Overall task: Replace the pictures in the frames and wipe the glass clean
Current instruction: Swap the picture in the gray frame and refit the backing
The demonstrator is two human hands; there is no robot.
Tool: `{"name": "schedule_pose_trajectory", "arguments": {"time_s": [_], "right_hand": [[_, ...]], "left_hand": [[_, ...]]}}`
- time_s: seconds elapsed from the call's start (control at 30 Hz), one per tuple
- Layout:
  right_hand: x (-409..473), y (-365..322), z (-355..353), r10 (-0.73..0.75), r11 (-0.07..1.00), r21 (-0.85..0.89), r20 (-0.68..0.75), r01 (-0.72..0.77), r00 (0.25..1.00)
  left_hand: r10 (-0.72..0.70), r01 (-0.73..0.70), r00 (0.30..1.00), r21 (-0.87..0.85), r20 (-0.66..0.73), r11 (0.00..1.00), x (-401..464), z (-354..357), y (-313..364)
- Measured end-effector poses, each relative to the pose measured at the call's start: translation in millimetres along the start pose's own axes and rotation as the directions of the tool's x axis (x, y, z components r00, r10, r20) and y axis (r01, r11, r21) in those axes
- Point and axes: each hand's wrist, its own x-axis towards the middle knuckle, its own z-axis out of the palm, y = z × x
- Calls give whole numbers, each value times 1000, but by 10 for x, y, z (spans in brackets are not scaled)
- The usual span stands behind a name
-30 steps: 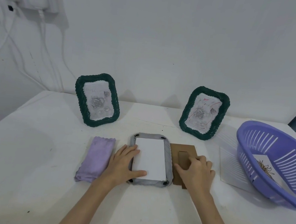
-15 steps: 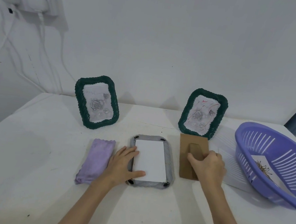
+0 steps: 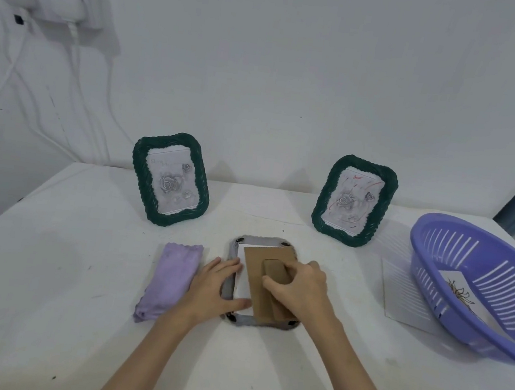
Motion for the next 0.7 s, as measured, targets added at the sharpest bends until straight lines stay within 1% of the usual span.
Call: {"name": "schedule_pose_trajectory", "arguments": {"time_s": [0.17, 0.37, 0.5, 0.57, 0.7], "right_hand": [[37, -61, 24, -16, 999, 40, 49, 14, 999], [90, -54, 96, -18, 1000, 8, 12, 18, 1000], [104, -36, 129, -22, 1000, -6, 22, 22, 1000], [109, -31, 137, -19, 1000, -13, 33, 19, 999], [126, -33, 153, -20, 998, -54, 37, 22, 999]], "left_hand": [[25, -26, 1000, 42, 11, 999, 49, 16, -71], [35, -35, 999, 59, 3, 998, 64, 34, -106], [43, -43, 999, 37, -4, 998, 74, 57, -147], [40, -40, 999, -25, -2, 999, 58, 38, -120], [2, -4, 1000, -239, -8, 971, 14, -15, -54]]}}
